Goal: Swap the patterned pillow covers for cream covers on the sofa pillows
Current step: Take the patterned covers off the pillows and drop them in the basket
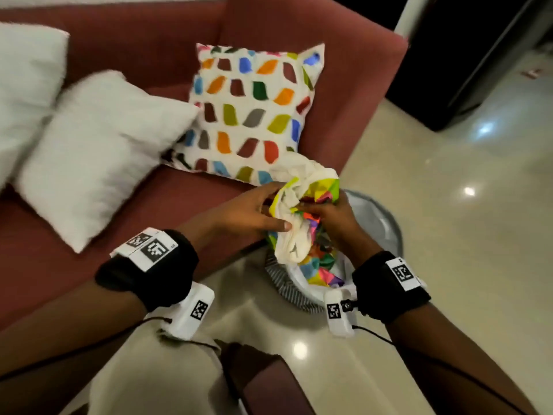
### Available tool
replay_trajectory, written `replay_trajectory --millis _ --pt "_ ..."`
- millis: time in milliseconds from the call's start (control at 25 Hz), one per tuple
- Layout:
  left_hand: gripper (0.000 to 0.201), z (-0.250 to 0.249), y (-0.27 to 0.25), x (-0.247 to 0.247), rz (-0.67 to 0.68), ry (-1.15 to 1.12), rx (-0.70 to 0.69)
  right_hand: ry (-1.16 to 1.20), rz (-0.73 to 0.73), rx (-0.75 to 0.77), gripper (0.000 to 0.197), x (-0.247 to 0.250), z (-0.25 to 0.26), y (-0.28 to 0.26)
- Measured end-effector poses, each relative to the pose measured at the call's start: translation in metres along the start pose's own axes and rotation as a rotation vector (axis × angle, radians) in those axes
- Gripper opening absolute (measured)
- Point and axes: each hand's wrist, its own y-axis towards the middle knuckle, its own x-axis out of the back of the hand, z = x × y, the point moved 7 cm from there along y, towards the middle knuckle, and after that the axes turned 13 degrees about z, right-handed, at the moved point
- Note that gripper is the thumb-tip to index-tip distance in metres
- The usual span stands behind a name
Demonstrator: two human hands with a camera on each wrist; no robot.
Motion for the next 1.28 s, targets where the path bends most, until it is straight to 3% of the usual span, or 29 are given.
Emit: replay_trajectory --millis 120,200,320,360,440,520,600,720,800,840,880,960,1040,1160,1280 --pt "0.048 0.025 0.015 0.001 0.013 0.080 0.056 -0.318 -0.315 0.112 0.035 0.078 -0.033 -0.008" --pt "0.042 0.049 0.011 0.018 -0.052 0.210 0.144 -0.565 -0.401 0.133 0.040 0.104 -0.064 -0.009" --pt "0.040 0.073 0.001 0.051 -0.119 0.337 0.223 -0.903 -0.157 -0.250 0.084 0.121 -0.142 0.003" --pt "0.040 0.075 -0.002 0.060 -0.129 0.370 0.233 -0.934 -0.073 -0.386 0.084 0.122 -0.160 0.005" --pt "0.042 0.076 -0.009 0.082 -0.168 0.462 0.261 -0.909 -0.013 -0.390 0.062 0.108 -0.163 0.022" --pt "0.048 0.077 -0.018 0.104 -0.212 0.544 0.278 -0.831 -0.016 -0.231 0.042 0.074 -0.133 0.051" --pt "0.056 0.076 -0.026 0.122 -0.258 0.576 0.274 -0.725 -0.006 -0.065 0.039 0.032 -0.093 0.087" --pt "0.056 0.074 -0.043 0.150 -0.345 0.592 0.276 -0.427 -0.042 0.040 0.075 -0.021 -0.050 0.128" --pt "0.053 0.072 -0.058 0.164 -0.383 0.600 0.283 -0.203 -0.147 0.002 0.117 -0.040 -0.036 0.143" --pt "0.051 0.073 -0.066 0.170 -0.400 0.603 0.294 -0.138 -0.180 -0.035 0.127 -0.046 -0.032 0.147" --pt "0.049 0.074 -0.075 0.176 -0.418 0.597 0.317 -0.072 -0.162 -0.058 0.123 -0.056 -0.029 0.150" --pt "0.049 0.071 -0.092 0.187 -0.460 0.569 0.343 0.035 -0.076 -0.016 0.087 -0.080 -0.010 0.154" --pt "0.051 0.061 -0.109 0.199 -0.552 0.517 0.345 0.045 -0.094 0.085 0.064 -0.103 0.029 0.151" --pt "0.048 0.032 -0.142 0.211 -0.713 0.313 0.283 -0.112 -0.092 0.310 0.052 -0.144 0.108 0.131" --pt "0.059 -0.008 -0.184 0.213 -0.820 0.053 0.142 -0.462 0.051 0.550 0.060 -0.206 0.169 0.086"
